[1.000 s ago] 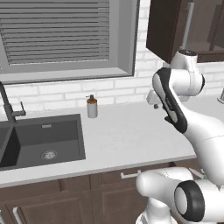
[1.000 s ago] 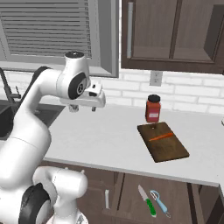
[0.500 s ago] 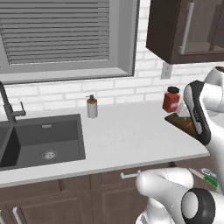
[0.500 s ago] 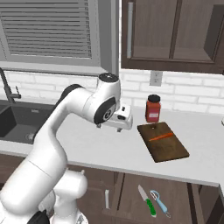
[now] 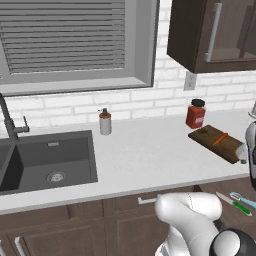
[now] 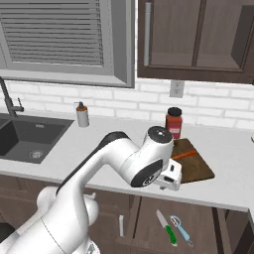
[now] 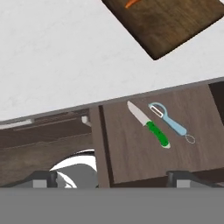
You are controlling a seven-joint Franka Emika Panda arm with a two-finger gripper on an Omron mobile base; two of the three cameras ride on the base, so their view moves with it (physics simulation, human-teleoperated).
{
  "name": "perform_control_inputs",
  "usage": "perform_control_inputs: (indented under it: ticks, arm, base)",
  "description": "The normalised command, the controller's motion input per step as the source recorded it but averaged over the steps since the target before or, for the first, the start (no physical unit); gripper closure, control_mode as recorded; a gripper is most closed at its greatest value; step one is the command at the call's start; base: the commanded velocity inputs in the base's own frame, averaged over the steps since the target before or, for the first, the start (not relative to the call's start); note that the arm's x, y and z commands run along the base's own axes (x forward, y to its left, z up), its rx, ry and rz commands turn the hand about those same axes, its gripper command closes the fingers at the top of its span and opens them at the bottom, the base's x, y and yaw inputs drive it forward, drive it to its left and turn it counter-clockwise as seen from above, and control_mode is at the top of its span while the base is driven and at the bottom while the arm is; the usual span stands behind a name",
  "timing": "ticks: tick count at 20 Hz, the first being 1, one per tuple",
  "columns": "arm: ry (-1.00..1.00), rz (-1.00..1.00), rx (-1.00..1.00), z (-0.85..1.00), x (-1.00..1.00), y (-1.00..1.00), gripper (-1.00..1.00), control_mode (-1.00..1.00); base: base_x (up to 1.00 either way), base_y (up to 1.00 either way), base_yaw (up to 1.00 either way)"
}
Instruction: Place the appropriate cutting tool for cutting the carrot skin on the cutting board.
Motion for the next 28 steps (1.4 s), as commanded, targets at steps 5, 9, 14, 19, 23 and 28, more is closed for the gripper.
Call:
perform_control_inputs:
  ticks: [5,9,14,19,23,28]
  arm:
    - [0.02,-0.03,0.00,-0.14,-0.12,-0.10,-1.00,-1.00]
    - [0.00,0.00,-0.05,-0.19,0.00,-0.18,-1.00,-1.00]
    - [0.00,0.00,-0.02,-0.10,0.00,-0.06,-1.00,-1.00]
    - [0.00,0.00,0.00,0.00,0.00,-0.06,-1.00,-1.00]
    - [0.01,0.01,-0.03,-0.23,0.00,-0.18,-1.00,-1.00]
    - [0.02,0.00,-0.12,-0.50,0.00,-0.06,-1.00,-1.00]
  base:
    - [0.00,0.00,0.00]
    - [0.00,0.00,0.00]
    - [0.00,0.00,0.00]
    - [0.00,0.00,0.00]
    - [0.00,0.00,0.00]
    - [0.00,0.00,0.00]
